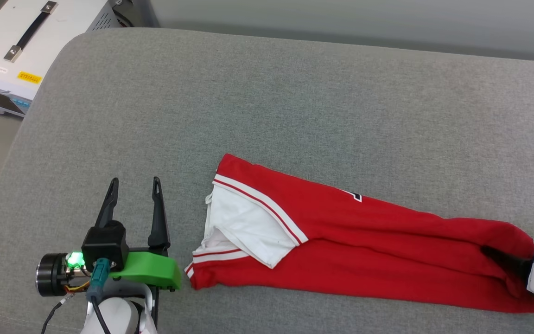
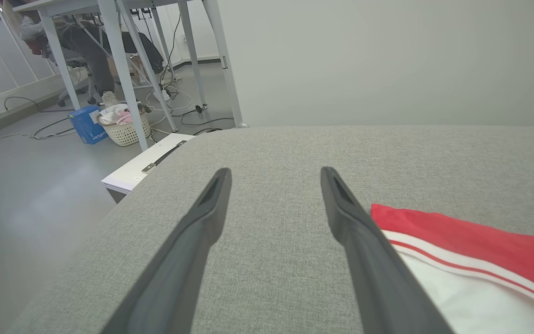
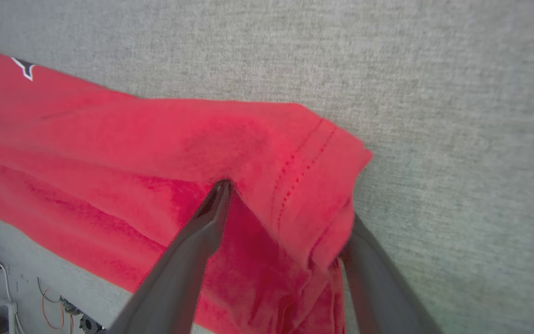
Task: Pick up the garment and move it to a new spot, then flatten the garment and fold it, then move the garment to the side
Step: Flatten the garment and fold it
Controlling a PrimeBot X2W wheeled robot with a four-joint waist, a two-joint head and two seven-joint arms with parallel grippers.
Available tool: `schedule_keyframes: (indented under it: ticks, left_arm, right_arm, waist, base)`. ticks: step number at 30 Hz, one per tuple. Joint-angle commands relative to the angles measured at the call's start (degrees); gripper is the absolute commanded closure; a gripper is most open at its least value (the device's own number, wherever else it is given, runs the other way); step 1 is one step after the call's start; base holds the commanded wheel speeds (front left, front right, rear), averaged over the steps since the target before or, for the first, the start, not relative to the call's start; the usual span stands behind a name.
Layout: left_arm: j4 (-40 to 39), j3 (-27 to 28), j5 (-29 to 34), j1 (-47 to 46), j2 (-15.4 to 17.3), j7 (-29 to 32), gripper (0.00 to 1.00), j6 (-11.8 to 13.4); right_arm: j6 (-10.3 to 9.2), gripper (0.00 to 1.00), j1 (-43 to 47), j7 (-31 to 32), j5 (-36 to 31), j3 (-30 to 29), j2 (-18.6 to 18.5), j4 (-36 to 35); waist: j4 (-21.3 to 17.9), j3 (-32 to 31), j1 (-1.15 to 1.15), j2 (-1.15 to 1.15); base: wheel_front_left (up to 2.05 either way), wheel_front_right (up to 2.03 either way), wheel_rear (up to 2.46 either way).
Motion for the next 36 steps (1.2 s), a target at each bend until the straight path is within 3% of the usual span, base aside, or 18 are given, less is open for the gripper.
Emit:
schedule_keyframes:
  ticks: [1, 14, 24, 29, 36]
  left_arm:
    - [0.16, 1.01, 1.52, 1.09, -0.88, -0.33, 0.0, -0.84]
    - [0.11, 6.28, 8.59, 3.69, -4.42, -0.33, 0.0, -7.28]
    - [0.98, 8.04, 11.12, 5.49, -5.95, -0.34, 0.0, -9.84]
    - [1.51, 8.68, 11.86, 6.06, -6.64, -0.34, 0.0, -10.73]
    - [2.04, 9.26, 12.68, 6.69, -7.61, -0.34, 0.0, -11.64]
  right_arm:
    - [-0.02, 1.0, 0.54, 0.26, 0.49, 1.74, 1.69, 1.26]
    - [-0.02, 1.0, 1.35, -3.4, 2.14, -2.7, -2.51, 5.3]
    - [-0.02, 1.0, 3.11, -2.27, 2.32, -8.11, -7.32, 8.25]
    - [-0.02, 1.0, 4.3, 0.48, 3.86, -9.27, -5.66, 2.57]
    - [-0.02, 1.0, 5.23, 6.78, 3.9, -8.6, -1.64, -13.39]
  waist:
    - [-0.11, -0.19, 0.0, 0.0]
    - [-1.95, -3.53, 0.0, 0.0]
    - [-2.79, -5.21, 0.0, 0.0]
    - [-2.84, -6.09, 0.0, 0.0]
    - [-2.91, -6.27, 0.0, 0.0]
  base:
    - [0.0, 0.0, 0.0]
    - [0.0, 0.0, 0.0]
    - [0.0, 0.0, 0.0]
    - [0.0, 0.0, 0.0]
    - [0.0, 0.0, 0.0]
